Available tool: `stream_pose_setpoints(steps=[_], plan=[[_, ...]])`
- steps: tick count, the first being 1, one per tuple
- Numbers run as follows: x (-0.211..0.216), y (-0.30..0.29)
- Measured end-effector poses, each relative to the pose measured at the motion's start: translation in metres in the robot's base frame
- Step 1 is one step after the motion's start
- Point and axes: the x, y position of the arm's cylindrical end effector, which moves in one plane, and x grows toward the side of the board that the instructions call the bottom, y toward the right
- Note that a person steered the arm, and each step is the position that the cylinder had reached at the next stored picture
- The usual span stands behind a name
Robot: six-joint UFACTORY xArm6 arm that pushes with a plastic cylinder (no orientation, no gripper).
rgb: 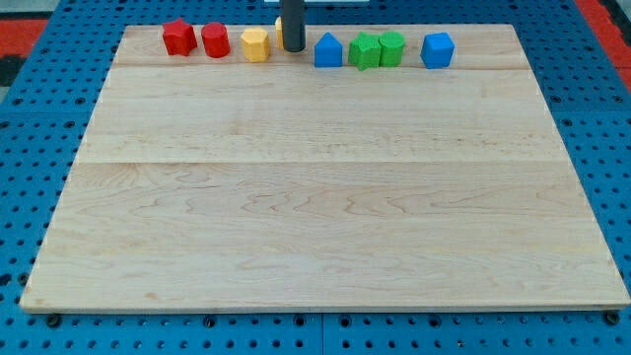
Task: Push the blue triangle into the blue cube
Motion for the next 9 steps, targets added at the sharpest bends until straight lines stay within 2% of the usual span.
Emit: stream_pose_setpoints(steps=[1, 3, 5, 6, 7, 9], plan=[[-0.001, 0.025], [0.053, 0.05], [0.07, 0.098], [0.094, 0.101], [0.09, 0.144], [0.07, 0.154]])
